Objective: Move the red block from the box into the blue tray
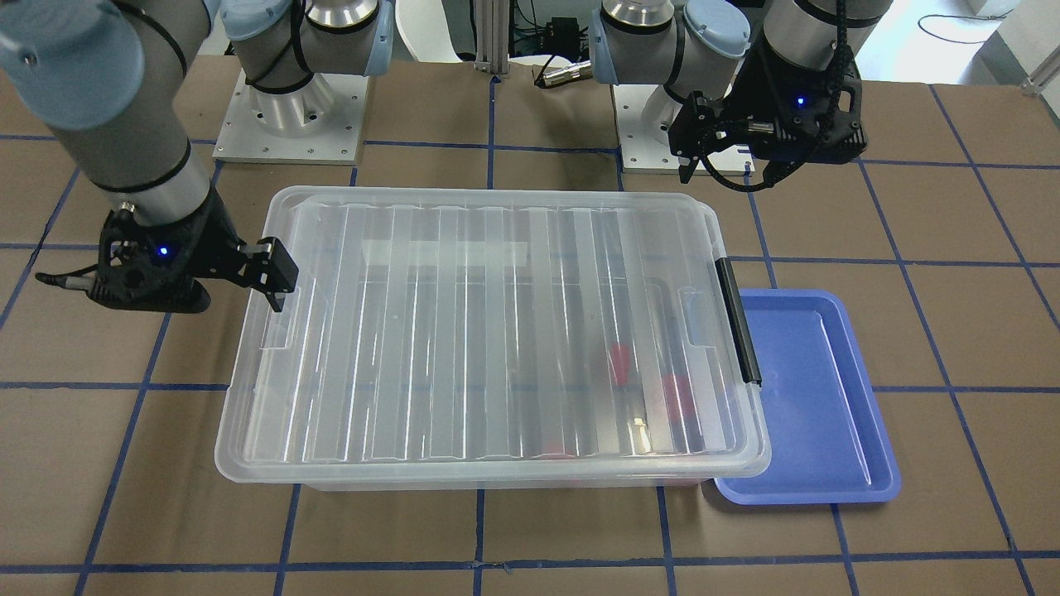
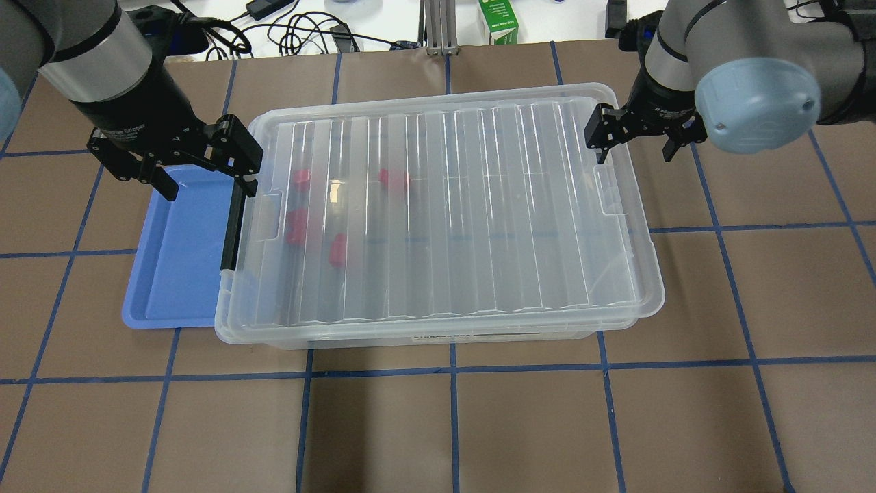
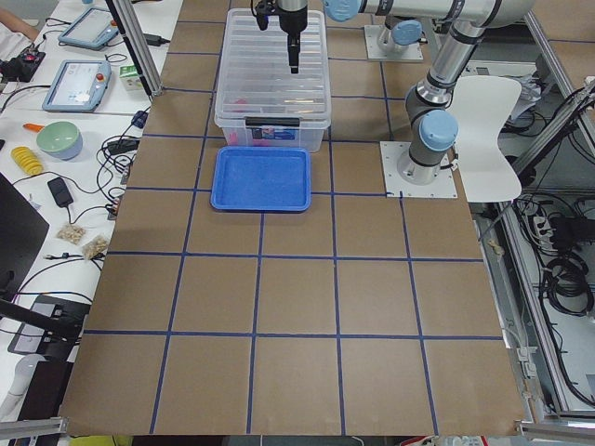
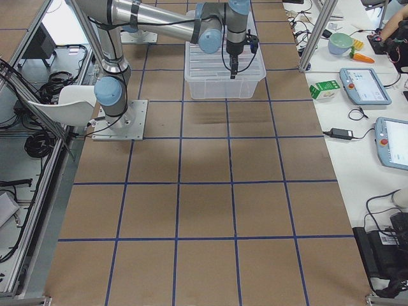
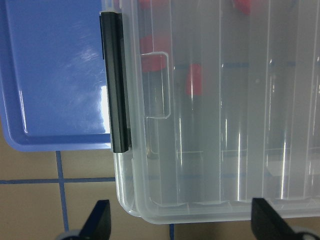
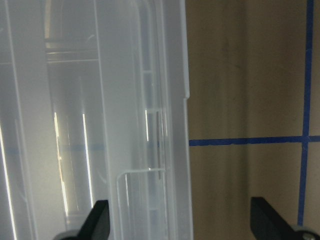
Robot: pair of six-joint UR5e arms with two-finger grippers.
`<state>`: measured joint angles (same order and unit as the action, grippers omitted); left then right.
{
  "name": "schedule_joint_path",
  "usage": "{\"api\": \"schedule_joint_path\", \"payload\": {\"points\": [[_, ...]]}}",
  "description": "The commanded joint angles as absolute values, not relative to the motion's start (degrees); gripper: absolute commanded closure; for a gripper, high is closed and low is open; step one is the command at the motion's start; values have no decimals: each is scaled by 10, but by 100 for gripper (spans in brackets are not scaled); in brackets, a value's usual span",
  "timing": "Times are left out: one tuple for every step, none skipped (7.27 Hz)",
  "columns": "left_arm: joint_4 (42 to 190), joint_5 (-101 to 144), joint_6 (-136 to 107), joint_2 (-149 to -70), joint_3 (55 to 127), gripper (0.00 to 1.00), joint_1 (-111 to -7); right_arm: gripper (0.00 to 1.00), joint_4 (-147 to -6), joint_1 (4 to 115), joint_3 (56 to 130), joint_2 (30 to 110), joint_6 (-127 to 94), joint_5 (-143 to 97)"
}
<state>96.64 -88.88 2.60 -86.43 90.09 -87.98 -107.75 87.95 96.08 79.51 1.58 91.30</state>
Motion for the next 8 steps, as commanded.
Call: {"api": "schedule_joint_path", "payload": {"points": [[966, -889, 26, -864, 901, 0, -880, 0, -1099, 870, 980, 784, 47, 912], [967, -889, 25, -864, 901, 0, -880, 0, -1098, 854, 981, 784, 48, 912], [966, -888, 25, -865, 901, 0, -880, 0, -1098, 846, 981, 784, 51, 912], [967, -889, 25, -865, 901, 0, -880, 0, -1098, 845, 981, 783, 55, 912], [967, -889, 26, -865, 901, 0, -880, 0, -1099, 840, 981, 783, 68, 912], [966, -889, 25, -865, 901, 0, -880, 0, -1100, 834, 981, 782, 71, 912], [967, -889, 25, -865, 901, 0, -880, 0, -1100, 826, 981, 782, 82, 913], [967, -889, 26, -865, 901, 0, -880, 0, -1100, 812, 980, 783, 101, 913]]}}
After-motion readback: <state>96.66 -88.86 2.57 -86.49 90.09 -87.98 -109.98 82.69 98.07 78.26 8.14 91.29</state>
